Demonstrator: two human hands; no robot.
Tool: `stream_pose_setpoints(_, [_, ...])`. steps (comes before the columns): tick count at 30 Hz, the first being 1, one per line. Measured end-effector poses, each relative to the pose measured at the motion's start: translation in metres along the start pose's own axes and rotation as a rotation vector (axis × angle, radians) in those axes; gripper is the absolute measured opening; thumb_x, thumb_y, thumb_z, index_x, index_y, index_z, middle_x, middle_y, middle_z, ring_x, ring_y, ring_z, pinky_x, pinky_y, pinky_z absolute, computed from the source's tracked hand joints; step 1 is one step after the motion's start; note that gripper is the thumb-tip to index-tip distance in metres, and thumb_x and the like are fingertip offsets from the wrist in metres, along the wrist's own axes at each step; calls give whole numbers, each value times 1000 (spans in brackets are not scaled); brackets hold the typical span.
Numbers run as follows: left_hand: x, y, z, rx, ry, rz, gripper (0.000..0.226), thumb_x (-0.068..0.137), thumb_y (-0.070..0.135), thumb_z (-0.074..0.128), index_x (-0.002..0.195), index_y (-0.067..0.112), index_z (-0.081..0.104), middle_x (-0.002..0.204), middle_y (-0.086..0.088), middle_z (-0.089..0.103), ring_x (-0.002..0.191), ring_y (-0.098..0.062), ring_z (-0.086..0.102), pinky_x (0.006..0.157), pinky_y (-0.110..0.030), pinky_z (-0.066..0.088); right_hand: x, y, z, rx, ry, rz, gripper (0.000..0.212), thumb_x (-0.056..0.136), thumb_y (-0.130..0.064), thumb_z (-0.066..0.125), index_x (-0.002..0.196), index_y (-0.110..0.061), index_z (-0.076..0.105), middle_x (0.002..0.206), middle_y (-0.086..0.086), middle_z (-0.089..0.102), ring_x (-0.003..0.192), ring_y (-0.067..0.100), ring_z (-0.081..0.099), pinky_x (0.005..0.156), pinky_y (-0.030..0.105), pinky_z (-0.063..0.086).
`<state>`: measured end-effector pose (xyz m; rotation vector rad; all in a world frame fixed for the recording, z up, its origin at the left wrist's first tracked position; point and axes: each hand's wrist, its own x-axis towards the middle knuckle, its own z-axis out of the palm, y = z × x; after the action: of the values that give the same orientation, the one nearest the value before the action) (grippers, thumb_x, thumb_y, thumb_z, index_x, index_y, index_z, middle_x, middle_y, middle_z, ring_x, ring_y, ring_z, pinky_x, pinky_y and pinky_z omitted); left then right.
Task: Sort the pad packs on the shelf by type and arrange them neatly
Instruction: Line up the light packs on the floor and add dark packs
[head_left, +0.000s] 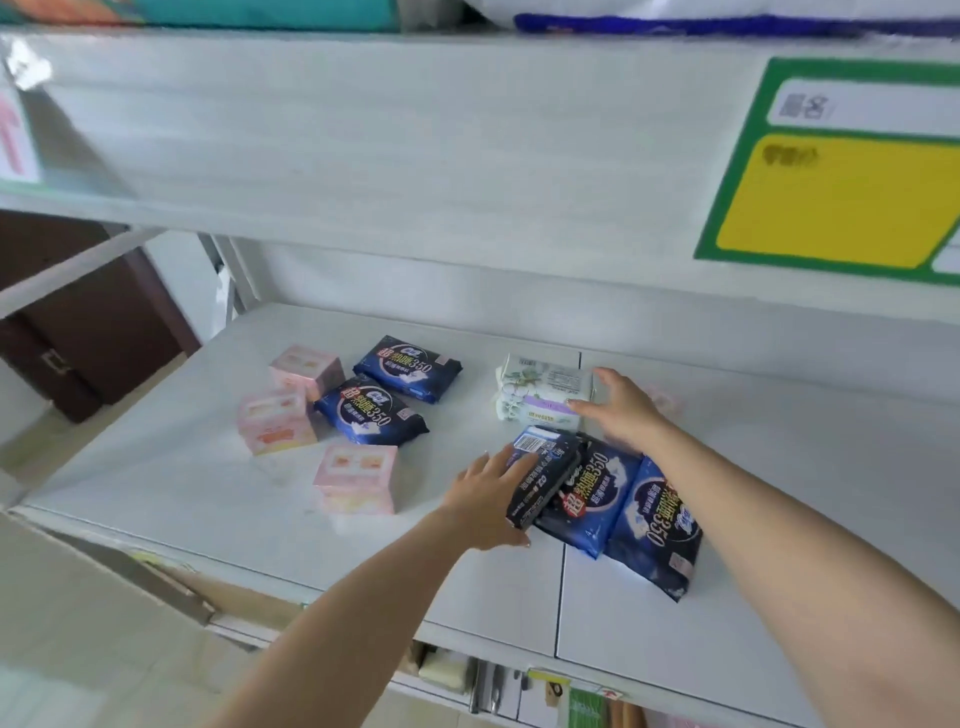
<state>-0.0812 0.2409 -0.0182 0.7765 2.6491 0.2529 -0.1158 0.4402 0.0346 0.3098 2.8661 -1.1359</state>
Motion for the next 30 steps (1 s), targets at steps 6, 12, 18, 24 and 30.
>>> stream_pose_setpoints(6, [0,-10,14,62,-25,15,100,75,47,71,148,29,6,157,0,12,141,-30,21,111,-47,30,42,10,19,-276,-62,-56,82,75,-36,71,143,-16,29,148,13,31,135,28,31,110,40,29])
stream_pose_setpoints(12, [-8,-16,27,71,105,43,73,89,41,52,148,29,10,156,6,17,139,-24,25,109,-39,34,65,9,27,-551,-148,-86,89,77,-43,67,147,-22,16,154,9,18,141,28,19,111,45,25])
stream_pose_setpoints(18, [7,-3,40,74,167,-91,80,83,58,50,146,25,13,149,1,27,131,-26,33,101,-39,38,71,2,43,-486,-56,-35,87,70,-40,76,137,-8,33,138,12,33,124,28,35,98,38,39])
stream_pose_setpoints(24, [9,-11,30,-86,265,-128,53,84,20,48,135,17,34,134,-4,47,116,-28,50,92,-33,43,67,6,44,-324,122,-104,65,73,-35,74,122,-6,43,122,11,50,113,26,46,87,33,44])
stream_pose_setpoints(30, [-14,-36,6,-344,470,-211,42,87,15,47,128,22,45,117,-3,62,102,-27,58,79,-31,44,43,1,37,77,252,-76,59,68,-32,77,115,-11,48,110,4,58,101,22,56,79,35,53])
